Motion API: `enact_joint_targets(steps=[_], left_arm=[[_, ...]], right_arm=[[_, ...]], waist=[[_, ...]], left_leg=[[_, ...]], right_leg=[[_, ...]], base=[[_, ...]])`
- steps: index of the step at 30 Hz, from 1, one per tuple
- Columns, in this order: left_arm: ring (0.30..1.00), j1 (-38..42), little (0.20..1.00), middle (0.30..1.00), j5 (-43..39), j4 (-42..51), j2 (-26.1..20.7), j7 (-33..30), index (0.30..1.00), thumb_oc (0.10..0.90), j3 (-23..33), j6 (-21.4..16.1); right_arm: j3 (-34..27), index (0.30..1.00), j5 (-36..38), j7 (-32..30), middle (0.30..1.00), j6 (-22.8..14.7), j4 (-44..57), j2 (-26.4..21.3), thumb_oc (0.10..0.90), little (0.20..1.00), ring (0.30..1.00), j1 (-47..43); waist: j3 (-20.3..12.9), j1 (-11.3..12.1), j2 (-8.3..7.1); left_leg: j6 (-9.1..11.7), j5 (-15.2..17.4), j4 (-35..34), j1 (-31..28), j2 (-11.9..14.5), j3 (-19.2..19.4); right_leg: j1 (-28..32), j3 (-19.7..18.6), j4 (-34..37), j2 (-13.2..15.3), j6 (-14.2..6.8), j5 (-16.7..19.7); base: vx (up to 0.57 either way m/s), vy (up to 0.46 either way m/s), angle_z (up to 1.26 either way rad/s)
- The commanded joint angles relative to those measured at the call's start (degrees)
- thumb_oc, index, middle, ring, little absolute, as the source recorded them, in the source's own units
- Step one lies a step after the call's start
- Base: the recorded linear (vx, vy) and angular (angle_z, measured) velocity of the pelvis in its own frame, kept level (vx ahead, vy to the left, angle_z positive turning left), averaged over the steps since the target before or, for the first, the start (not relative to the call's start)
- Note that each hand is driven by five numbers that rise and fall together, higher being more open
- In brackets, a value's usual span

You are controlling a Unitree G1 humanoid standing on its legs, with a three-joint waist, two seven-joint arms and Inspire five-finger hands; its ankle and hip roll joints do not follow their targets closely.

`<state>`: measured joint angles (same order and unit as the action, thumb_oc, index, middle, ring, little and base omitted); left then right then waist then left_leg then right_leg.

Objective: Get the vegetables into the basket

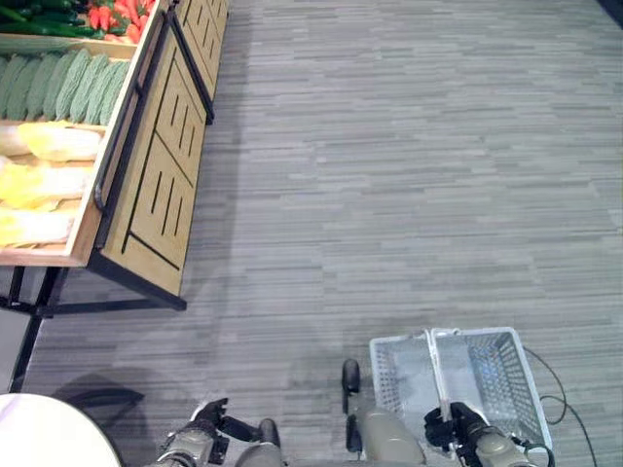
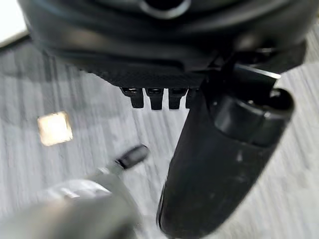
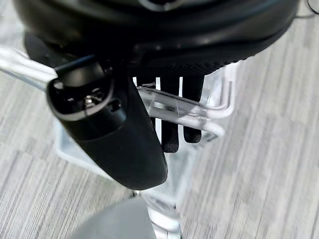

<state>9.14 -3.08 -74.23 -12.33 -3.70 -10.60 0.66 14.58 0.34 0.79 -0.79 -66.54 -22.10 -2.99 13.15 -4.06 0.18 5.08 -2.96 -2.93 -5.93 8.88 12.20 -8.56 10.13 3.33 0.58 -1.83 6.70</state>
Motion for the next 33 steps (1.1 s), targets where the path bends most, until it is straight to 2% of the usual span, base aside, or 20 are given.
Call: enact_joint_targets(steps=[1,3,4,6,7,10,12,13,14,15,16,17,19,24,25,26,27,29,31,33], left_arm=[[1.0,-0.6,1.0,1.0,0.5,-0.8,-3.5,-1.0,1.0,0.9,-1.0,0.6],[1.0,-0.5,1.0,1.0,-0.4,-0.2,-3.1,-1.0,1.0,0.9,-1.2,0.6],[1.0,-0.2,1.0,1.0,-0.7,-0.1,-3.1,-1.0,1.0,0.9,-1.2,0.9],[1.0,0.0,1.0,1.0,-1.3,0.1,-3.2,-1.1,1.0,0.9,-1.3,1.1],[1.0,0.5,1.0,1.0,-1.8,0.4,-3.2,-1.3,1.0,0.9,-1.4,1.2],[1.0,0.6,1.0,1.0,-2.7,0.2,-3.3,-1.7,1.0,0.9,-1.3,1.4],[1.0,0.2,1.0,1.0,-3.4,-0.4,-3.4,-1.7,1.0,0.9,-0.6,1.4],[1.0,-0.3,1.0,1.0,-3.2,-0.5,-3.4,-2.0,1.0,0.9,-0.2,1.3],[1.0,-0.3,1.0,1.0,-3.2,-0.8,-3.4,-2.0,1.0,0.9,-0.1,1.3],[1.0,-0.3,1.0,1.0,-3.2,-0.9,-3.3,-2.0,1.0,0.9,-0.1,1.2],[1.0,-0.4,1.0,1.0,-2.9,-1.1,-3.4,-2.2,1.0,0.9,0.0,1.0],[1.0,-0.3,1.0,1.0,-2.9,-1.3,-3.6,-2.2,1.0,0.9,0.0,1.0],[1.0,-0.2,1.0,1.0,-2.7,-1.6,-3.9,-2.3,1.0,0.9,0.2,1.0],[1.0,-0.5,1.0,1.0,-3.5,-1.5,-4.7,-2.2,1.0,0.9,0.5,0.4],[1.0,-0.3,1.0,1.0,-3.0,-0.9,-5.4,-2.2,1.0,0.9,0.0,0.3],[1.0,-0.3,1.0,1.0,-3.0,-0.9,-5.4,-2.2,1.0,0.9,0.0,0.3],[1.0,0.0,1.0,1.0,-3.3,-0.5,-6.0,-2.3,1.0,0.9,0.1,0.1],[1.0,-0.1,1.0,1.0,-3.4,0.2,-6.5,-2.2,1.0,0.9,0.2,0.1],[1.0,-0.1,1.0,1.0,-3.4,0.2,-6.5,-2.2,1.0,0.9,0.2,0.1],[1.0,-0.1,1.0,1.0,-2.5,0.5,-7.2,-1.8,1.0,0.9,-0.2,0.2]], right_arm=[[3.4,0.3,-0.3,0.6,0.3,-1.9,-0.5,0.6,0.4,0.3,0.3,0.6],[3.4,0.3,0.1,0.7,0.3,-2.0,-0.7,0.2,0.4,0.3,0.3,0.6],[3.6,0.3,0.1,1.0,0.3,-2.0,-0.7,0.2,0.4,0.3,0.3,0.6],[3.9,0.3,0.2,1.2,0.3,-1.9,-0.5,-0.1,0.4,0.3,0.3,0.8],[4.1,0.3,0.2,1.3,0.3,-1.7,0.0,-0.5,0.4,0.3,0.3,0.7],[4.4,0.3,0.2,1.4,0.3,-1.4,-0.2,-0.9,0.4,0.3,0.3,0.7],[4.0,0.3,0.2,1.1,0.3,-1.2,-0.9,-1.1,0.4,0.3,0.3,0.6],[4.0,0.3,-0.4,1.0,0.3,-1.2,-1.1,-1.3,0.4,0.3,0.3,0.8],[4.0,0.3,-0.6,0.9,0.3,-1.3,-1.2,-1.3,0.4,0.3,0.3,0.7],[4.0,0.3,-0.6,0.9,0.3,-1.3,-1.2,-1.3,0.4,0.3,0.3,0.7],[4.1,0.3,-0.8,0.9,0.3,-1.5,-1.5,-1.5,0.4,0.3,0.3,0.8],[4.3,0.3,-0.9,0.9,0.3,-1.5,-1.7,-1.5,0.4,0.3,0.3,0.8],[4.5,0.3,-1.1,1.0,0.3,-1.5,-2.2,-1.4,0.4,0.3,0.3,0.5],[4.6,0.3,-1.4,0.3,0.3,-1.4,-3.2,0.3,0.4,0.3,0.3,-0.4],[4.7,0.3,-1.6,0.2,0.3,-1.4,-2.9,0.6,0.4,0.3,0.3,-1.3],[4.7,0.3,-1.6,0.2,0.3,-1.4,-2.9,0.7,0.4,0.3,0.3,-1.3],[5.3,0.3,-1.6,0.1,0.3,-1.5,-2.4,0.9,0.4,0.3,0.3,-2.3],[5.3,0.3,-1.3,0.2,0.3,-1.4,-1.8,1.2,0.4,0.3,0.3,-2.8],[5.3,0.3,-1.3,0.2,0.3,-1.4,-1.8,1.2,0.4,0.3,0.3,-2.8],[4.9,0.3,-0.7,0.4,0.3,-1.5,-1.1,1.5,0.4,0.3,0.3,-3.1]], waist=[[-3.2,-0.6,-1.44],[-3.2,-0.6,-0.9],[-3.0,-0.5,-0.74],[-2.3,-0.1,-1.13],[-1.4,0.4,-1.87],[-0.1,1.6,-3.63],[-0.1,2.5,-4.37],[-0.1,3.5,-4.15],[-0.3,3.9,-3.58],[-0.3,4.0,-3.65],[-0.4,5.1,-2.87],[-0.5,5.5,-2.83],[-0.6,6.0,-3.14],[-1.5,7.0,-5.6],[-1.4,7.5,-6.61],[-1.4,7.5,-6.65],[-1.3,8.0,-7.52],[-1.1,8.6,-8.1],[-1.1,8.7,-8.12],[-0.8,8.9,-8.22]], left_leg=[[-1.0,7.7,1.8,-2.0,-5.2,-2.7],[0.2,5.9,6.0,-0.7,-3.8,-3.2],[1.3,3.5,9.5,0.4,-2.7,-3.5],[2.2,-0.1,15.8,3.8,-1.7,-4.8],[2.6,-3.0,22.1,7.0,-1.5,-5.8],[1.1,-4.2,29.2,12.3,-2.0,-6.3],[-0.2,-1.6,23.9,17.9,-2.6,-4.4],[-0.5,-0.6,15.4,19.3,-2.5,-3.9],[0.0,-2.1,11.3,20.2,-2.2,-4.3],[0.0,-2.3,10.8,19.9,-2.3,-4.2],[0.7,-6.0,6.1,21.4,-1.9,-5.6],[1.0,-7.2,4.6,21.8,-1.7,-6.1],[1.1,-8.0,4.0,22.1,-1.5,-5.8],[-1.0,-4.2,6.1,21.9,-3.2,-4.1],[-2.0,-2.1,8.0,22.2,-3.8,-3.1],[-2.0,-2.0,8.1,22.2,-3.8,-3.0],[-2.8,-0.4,9.4,22.3,-4.3,-1.9],[-3.8,1.3,10.1,21.6,-4.9,-0.9],[-3.8,1.3,10.1,21.6,-4.9,-0.8],[-5.5,3.8,10.6,19.3,-6.1,0.4]], right_leg=[[-7.1,-2.8,-5.9,4.2,-6.5,5.0],[-5.9,-2.2,-6.4,3.3,-5.3,3.4],[-4.9,-1.7,-6.7,2.8,-4.4,2.5],[-2.8,-0.9,-6.6,2.4,-3.0,1.2],[-1.8,-0.7,-6.7,2.4,-2.0,0.7],[0.2,-0.6,-6.6,2.5,-0.6,-1.2],[2.4,-1.2,-5.5,3.3,-1.7,-1.9],[3.6,-2.2,-5.0,3.6,-2.6,-2.7],[3.9,-2.7,-4.8,3.2,-2.9,-3.2],[4.1,-2.7,-4.9,3.3,-2.9,-3.3],[5.2,-3.7,-4.8,2.7,-3.0,-4.5],[5.9,-4.5,-4.8,2.5,-3.0,-5.1],[7.1,-5.6,-4.7,2.8,-3.3,-6.0],[7.9,-8.9,-5.2,5.6,-5.4,-6.6],[7.3,-9.7,-5.9,6.9,-6.3,-5.8],[7.3,-9.8,-5.9,6.9,-6.3,-5.8],[6.4,-10.3,-6.9,7.8,-7.2,-4.1],[6.0,-10.4,-8.5,8.8,-8.0,-2.2],[5.9,-10.5,-8.5,8.8,-8.1,-2.2],[4.5,-9.8,-14.4,10.1,-9.1,1.1]], base=[[0.19,-0.15,0.33],[0.2,-0.174,0.42],[0.18,-0.178,0.33],[0.15,-0.189,0.31],[0.13,-0.204,0.28],[0.15,-0.149,0.04],[0.33,0.026,-0.07],[0.36,0.179,-0.02],[0.29,0.161,-0.19],[0.27,0.165,-0.32],[0.28,0.158,-0.41],[0.36,0.221,-0.35],[0.26,0.188,-0.54],[0.22,0.237,-0.68],[0.15,0.2,-0.37],[0.14,0.232,-0.36],[0.05,0.093,-0.26],[0.08,0.158,-0.24],[0.07,0.122,-0.11],[0.13,0.243,-0.1]])
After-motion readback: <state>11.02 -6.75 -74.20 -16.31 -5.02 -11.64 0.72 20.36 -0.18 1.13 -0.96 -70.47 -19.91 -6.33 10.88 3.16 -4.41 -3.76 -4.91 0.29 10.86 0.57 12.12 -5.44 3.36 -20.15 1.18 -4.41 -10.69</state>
